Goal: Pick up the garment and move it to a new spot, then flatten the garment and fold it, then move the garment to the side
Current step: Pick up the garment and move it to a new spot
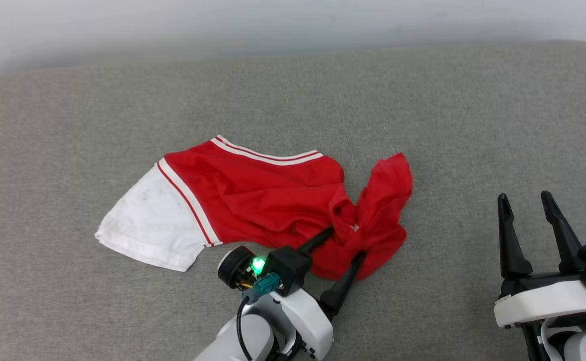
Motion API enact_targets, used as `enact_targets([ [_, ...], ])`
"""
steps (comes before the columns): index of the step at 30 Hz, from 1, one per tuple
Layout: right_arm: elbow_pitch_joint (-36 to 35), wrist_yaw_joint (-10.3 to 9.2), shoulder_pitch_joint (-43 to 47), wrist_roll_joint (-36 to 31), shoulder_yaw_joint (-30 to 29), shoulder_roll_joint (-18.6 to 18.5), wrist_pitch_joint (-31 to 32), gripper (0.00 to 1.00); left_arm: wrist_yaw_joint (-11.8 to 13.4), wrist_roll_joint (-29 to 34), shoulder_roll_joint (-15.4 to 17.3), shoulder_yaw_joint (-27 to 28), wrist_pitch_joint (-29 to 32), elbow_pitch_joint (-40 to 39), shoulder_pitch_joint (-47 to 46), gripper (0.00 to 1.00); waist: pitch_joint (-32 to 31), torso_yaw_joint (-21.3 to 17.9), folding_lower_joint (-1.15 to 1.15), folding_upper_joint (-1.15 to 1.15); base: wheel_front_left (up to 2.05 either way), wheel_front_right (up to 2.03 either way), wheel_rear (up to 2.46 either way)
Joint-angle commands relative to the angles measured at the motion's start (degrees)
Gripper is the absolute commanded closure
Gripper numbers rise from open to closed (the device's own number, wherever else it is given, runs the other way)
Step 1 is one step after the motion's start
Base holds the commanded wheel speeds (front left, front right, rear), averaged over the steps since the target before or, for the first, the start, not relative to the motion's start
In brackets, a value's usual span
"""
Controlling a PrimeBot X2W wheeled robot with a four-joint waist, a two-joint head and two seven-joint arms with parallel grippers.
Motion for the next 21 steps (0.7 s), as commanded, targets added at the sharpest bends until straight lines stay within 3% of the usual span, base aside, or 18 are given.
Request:
enact_targets([
  [1,0.18,-0.02,0.26,-0.57,-0.25,0.02,0.12,0.0,0.05,0.3,-0.17,0.49,-0.53,-0.97,-0.73,0.0,-1.4,0.68,0.0,0.0,0.0,0.0,0.0],
  [8,0.24,-0.02,2.49,-0.47,-0.99,0.02,0.89,0.0,1.8,1.1,-0.06,5.73,-0.82,-8.62,1.96,0.0,-5.71,1.86,0.0,0.0,0.0,0.0,0.0],
  [21,-0.11,-0.02,6.21,0.72,-0.2,0.03,2.83,0.0,9.14,2.61,3.86,20.22,-0.79,-12.08,8.24,0.0,-9.62,2.51,0.0,0.0,0.0,0.0,0.0],
])
